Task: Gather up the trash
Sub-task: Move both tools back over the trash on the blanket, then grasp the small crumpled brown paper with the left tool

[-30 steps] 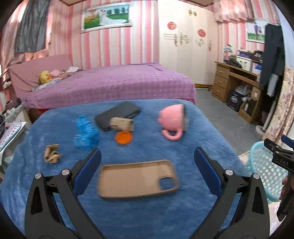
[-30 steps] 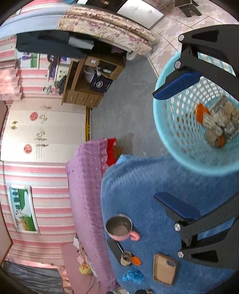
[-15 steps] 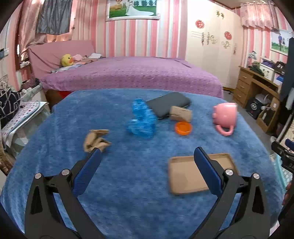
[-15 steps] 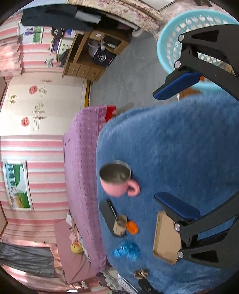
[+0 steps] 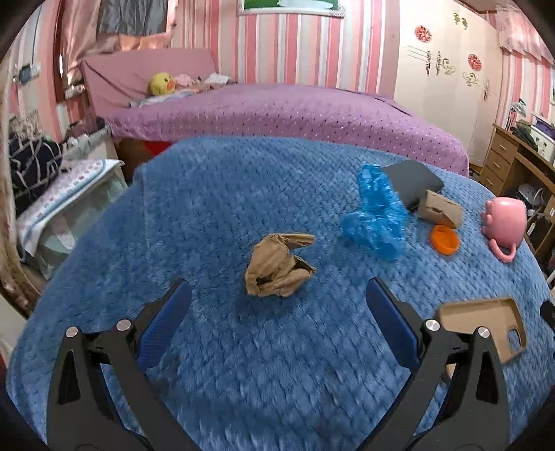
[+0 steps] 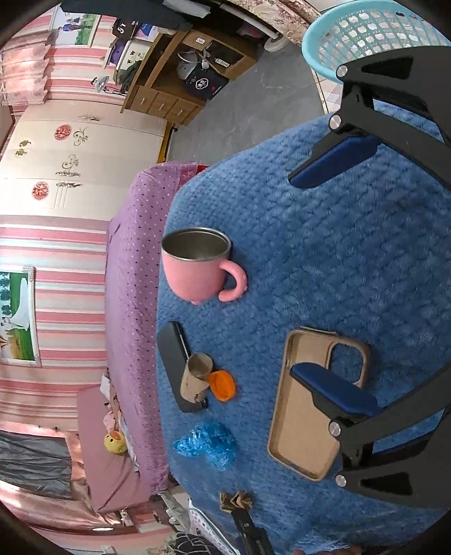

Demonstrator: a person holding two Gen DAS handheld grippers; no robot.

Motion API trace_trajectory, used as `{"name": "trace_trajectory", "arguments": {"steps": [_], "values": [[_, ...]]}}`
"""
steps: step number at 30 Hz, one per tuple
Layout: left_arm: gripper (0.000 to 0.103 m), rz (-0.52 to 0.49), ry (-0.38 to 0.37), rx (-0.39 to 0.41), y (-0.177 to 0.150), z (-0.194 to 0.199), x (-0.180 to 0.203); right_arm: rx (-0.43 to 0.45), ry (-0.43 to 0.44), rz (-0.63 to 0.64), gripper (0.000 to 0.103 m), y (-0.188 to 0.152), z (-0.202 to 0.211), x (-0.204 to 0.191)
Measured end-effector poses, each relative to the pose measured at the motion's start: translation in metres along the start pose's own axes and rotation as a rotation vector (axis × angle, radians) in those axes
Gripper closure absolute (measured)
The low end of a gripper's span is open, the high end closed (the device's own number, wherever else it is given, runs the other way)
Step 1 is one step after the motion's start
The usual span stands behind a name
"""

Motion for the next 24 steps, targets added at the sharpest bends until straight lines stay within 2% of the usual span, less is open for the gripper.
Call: {"name": "trace_trajectory", "arguments": {"steps": [3, 4, 6, 8, 9, 14, 17, 22, 24], "values": [[0.008, -0.01, 0.007, -0.009, 0.007, -0.014, 0.002, -0.009, 0.006, -0.009, 0.005, -0.001, -0.004, 0.0], [0.012, -0.009, 0.001, -0.014, 0.01, -0.019, 0.003, -0.015, 0.007, -0.009, 0.005, -0.001, -0.006, 0.0], [0.03, -0.011, -0.024, -0.029, 0.012, -0.028, 0.005, -0.024, 0.008, -0.001, 0.005, -0.001, -0.009, -0.002], [0.06, -0.025, -0.056, -0.065, 0.01, -0.037, 0.01, -0.031, 0.009, 0.011, 0.005, -0.001, -0.013, -0.006], [0.059, -0.032, -0.055, -0.077, 0.009, -0.04, 0.011, -0.032, 0.011, 0.019, 0.005, 0.0, -0.014, -0.009], [0.06, -0.054, -0.064, -0.036, 0.008, -0.029, 0.015, -0.026, 0.046, 0.033, 0.005, 0.009, -0.024, -0.026], [0.06, -0.037, -0.058, -0.041, 0.007, -0.026, 0.012, -0.014, 0.068, 0.042, 0.005, 0.019, -0.032, -0.042], [0.06, -0.019, -0.032, -0.024, 0.014, -0.016, 0.002, -0.018, 0.111, 0.073, 0.005, 0.048, -0.066, -0.079], [0.06, -0.006, -0.026, -0.012, 0.017, -0.013, -0.005, -0.051, 0.127, 0.067, 0.006, 0.056, -0.083, -0.089]]}}
Point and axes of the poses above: each gripper's, at about its wrist camera, not at the fingertips, and z roughly against the way its jaws point, x to its right, y to its top, the point moved 2 cm from there along -z, roughly the way its jaws point, and after that the axes turned 9 degrees about y, right-handed, at the moved point
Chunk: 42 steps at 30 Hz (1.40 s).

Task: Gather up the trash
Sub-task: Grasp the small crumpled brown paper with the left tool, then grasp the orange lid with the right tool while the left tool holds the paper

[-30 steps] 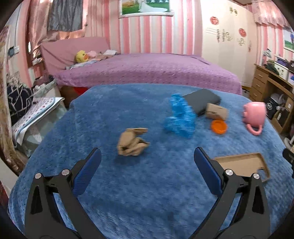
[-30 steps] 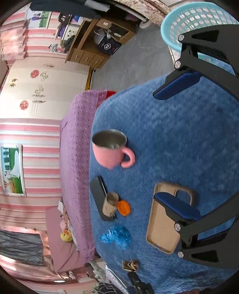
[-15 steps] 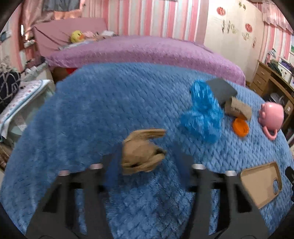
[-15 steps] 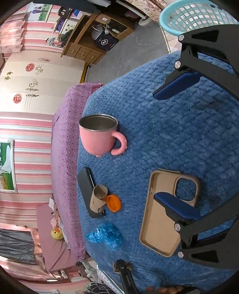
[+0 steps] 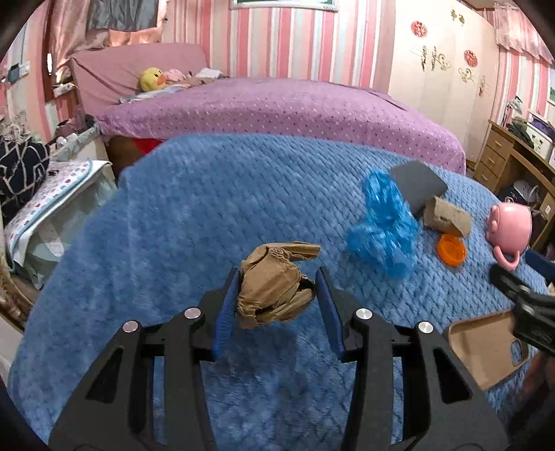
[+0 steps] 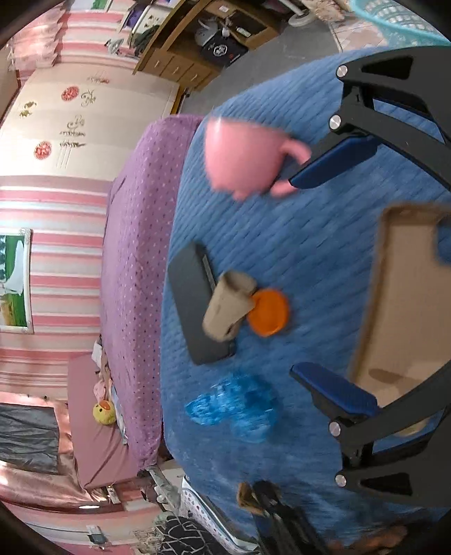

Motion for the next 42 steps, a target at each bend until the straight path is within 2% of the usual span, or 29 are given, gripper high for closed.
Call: {"name": "trace_trajectory", "arguments": {"steps": [2, 4, 8, 13, 17, 18, 19, 21, 24, 28, 33, 37, 40, 42], "values": [[0.06, 0.021, -0.001, 0.001, 0.003, 0.0, -0.008, -0.039, 0.003, 0.003, 0.007, 0.006, -0.017, -0.006], [0.06, 0.042, 0.001, -0.001, 0.006, 0.001, -0.016, -0.075, -0.004, 0.013, 0.019, 0.011, -0.033, -0.01], [0.06, 0.07, 0.003, -0.002, 0.012, -0.001, -0.026, -0.153, 0.006, 0.001, 0.03, 0.015, -0.056, -0.009], [0.06, 0.122, -0.026, 0.0, 0.025, -0.006, -0.027, -0.192, 0.038, -0.015, 0.043, 0.016, -0.071, -0.002], [0.06, 0.216, -0.073, -0.019, 0.03, -0.011, -0.02, -0.206, 0.052, -0.007, 0.051, 0.019, -0.078, 0.001], [0.06, 0.22, -0.078, -0.029, 0.028, -0.012, -0.016, -0.206, 0.057, -0.002, 0.056, 0.021, -0.08, 0.0], [0.06, 0.178, -0.061, -0.038, 0.024, -0.011, -0.006, -0.202, 0.067, 0.01, 0.061, 0.02, -0.08, -0.002], [0.06, 0.077, 0.005, -0.02, 0.018, -0.005, 0.007, -0.178, 0.069, 0.025, 0.063, 0.02, -0.076, -0.004], [0.06, -0.112, 0.104, 0.04, 0.003, 0.014, 0.025, -0.144, 0.083, -0.014, 0.063, 0.013, -0.057, 0.004], [0.06, -0.213, 0.089, 0.074, -0.014, 0.036, 0.037, -0.09, 0.092, -0.044, 0.063, 0.006, -0.015, 0.018], [0.06, -0.177, 0.0, 0.056, -0.027, 0.054, 0.047, -0.062, 0.064, -0.038, 0.063, -0.008, 0.036, 0.037], [0.06, -0.153, -0.027, 0.048, -0.036, 0.063, 0.061, -0.058, 0.01, -0.02, 0.063, -0.033, 0.077, 0.062], [0.06, -0.124, -0.093, 0.044, -0.039, 0.076, 0.077, -0.056, -0.025, -0.045, 0.063, -0.054, 0.101, 0.086], [0.06, -0.149, -0.103, 0.071, -0.042, 0.087, 0.094, -0.041, -0.037, -0.08, 0.063, -0.066, 0.117, 0.102]]}}
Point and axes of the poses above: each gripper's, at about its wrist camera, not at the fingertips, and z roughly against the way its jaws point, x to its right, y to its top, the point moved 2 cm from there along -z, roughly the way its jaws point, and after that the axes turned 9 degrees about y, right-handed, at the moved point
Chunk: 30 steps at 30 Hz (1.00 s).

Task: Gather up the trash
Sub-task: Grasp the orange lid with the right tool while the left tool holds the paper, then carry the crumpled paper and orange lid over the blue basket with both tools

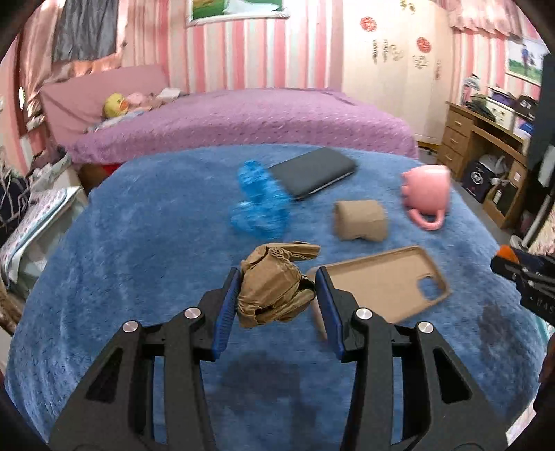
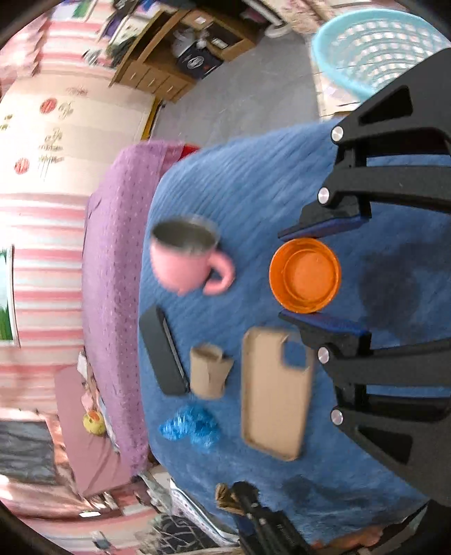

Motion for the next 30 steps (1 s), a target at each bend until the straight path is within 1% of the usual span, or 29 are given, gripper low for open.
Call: {"name": "trace_trajectory", "arguments": {"steps": [5, 8, 11, 14, 18, 22, 24, 30], "values": [[0.06, -0.034, -0.028, 0.013, 0.0, 0.013, 0.032, 0.05, -0.038, -0.061, 0.063, -0.024, 0.028, 0.045], [0.06, -0.025, -0.056, 0.017, -0.002, 0.022, 0.049, 0.063, -0.059, -0.072, 0.063, -0.026, 0.039, 0.067], [0.06, -0.013, -0.065, 0.022, -0.004, 0.029, 0.066, 0.086, -0.08, -0.062, 0.063, -0.026, 0.052, 0.084], [0.06, -0.006, -0.083, 0.027, -0.004, 0.035, 0.087, 0.106, -0.098, -0.08, 0.063, -0.029, 0.069, 0.111], [0.06, -0.033, -0.111, 0.048, -0.005, 0.047, 0.126, 0.107, -0.145, -0.106, 0.063, -0.038, 0.083, 0.148], [0.06, -0.078, -0.177, 0.056, -0.011, 0.064, 0.179, 0.096, -0.212, -0.135, 0.063, -0.054, 0.097, 0.191], [0.06, -0.102, -0.207, 0.059, -0.014, 0.07, 0.199, 0.095, -0.24, -0.159, 0.063, -0.063, 0.105, 0.213], [0.06, -0.162, -0.315, 0.049, -0.033, 0.093, 0.272, 0.096, -0.288, -0.214, 0.063, -0.082, 0.119, 0.251]]}}
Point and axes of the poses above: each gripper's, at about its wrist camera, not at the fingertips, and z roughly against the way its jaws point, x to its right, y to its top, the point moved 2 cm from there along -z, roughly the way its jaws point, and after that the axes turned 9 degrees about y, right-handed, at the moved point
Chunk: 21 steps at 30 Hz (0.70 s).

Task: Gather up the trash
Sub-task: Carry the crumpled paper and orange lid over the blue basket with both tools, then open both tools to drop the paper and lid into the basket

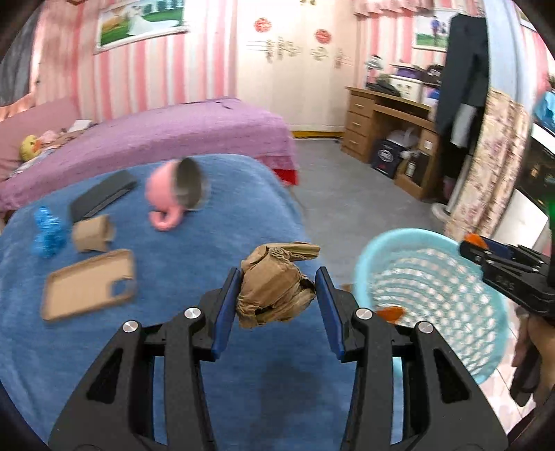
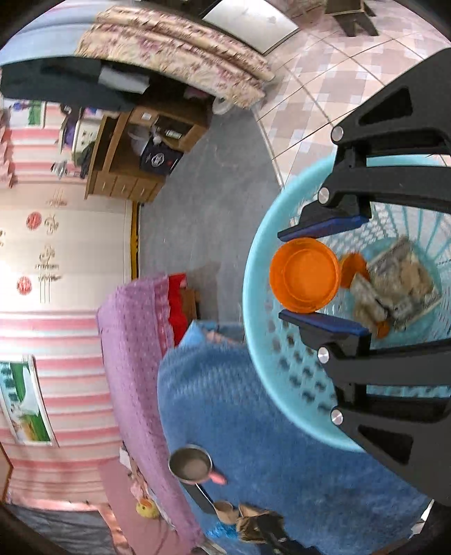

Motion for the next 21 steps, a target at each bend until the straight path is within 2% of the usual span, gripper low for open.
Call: {"name": "trace_trajectory", "arguments": {"steps": [6, 14, 15, 17, 19, 21], "values": [[0.06, -0.047, -0.063, 0.003, -0.001, 0.002, 0.061, 0.023, -0.012, -0.058, 0.063, -0.006, 0.011, 0.028], [0.057, -0.083, -0.137, -0.023, 0.006, 0.003, 0.111, 0.046, -0.004, -0.085, 0.063, -0.01, 0.018, 0.045], [0.054, -0.083, -0.14, -0.028, 0.007, 0.003, 0.114, 0.051, -0.004, -0.091, 0.063, -0.01, 0.02, 0.046], [0.031, -0.091, -0.137, -0.031, 0.009, 0.002, 0.115, 0.056, -0.007, -0.094, 0.063, -0.011, 0.022, 0.048], [0.021, -0.089, -0.11, -0.019, 0.011, 0.003, 0.111, 0.056, -0.009, -0.092, 0.063, -0.012, 0.024, 0.048], [0.018, -0.09, -0.089, -0.012, 0.011, 0.002, 0.104, 0.056, -0.009, -0.09, 0.063, -0.012, 0.024, 0.047]]}}
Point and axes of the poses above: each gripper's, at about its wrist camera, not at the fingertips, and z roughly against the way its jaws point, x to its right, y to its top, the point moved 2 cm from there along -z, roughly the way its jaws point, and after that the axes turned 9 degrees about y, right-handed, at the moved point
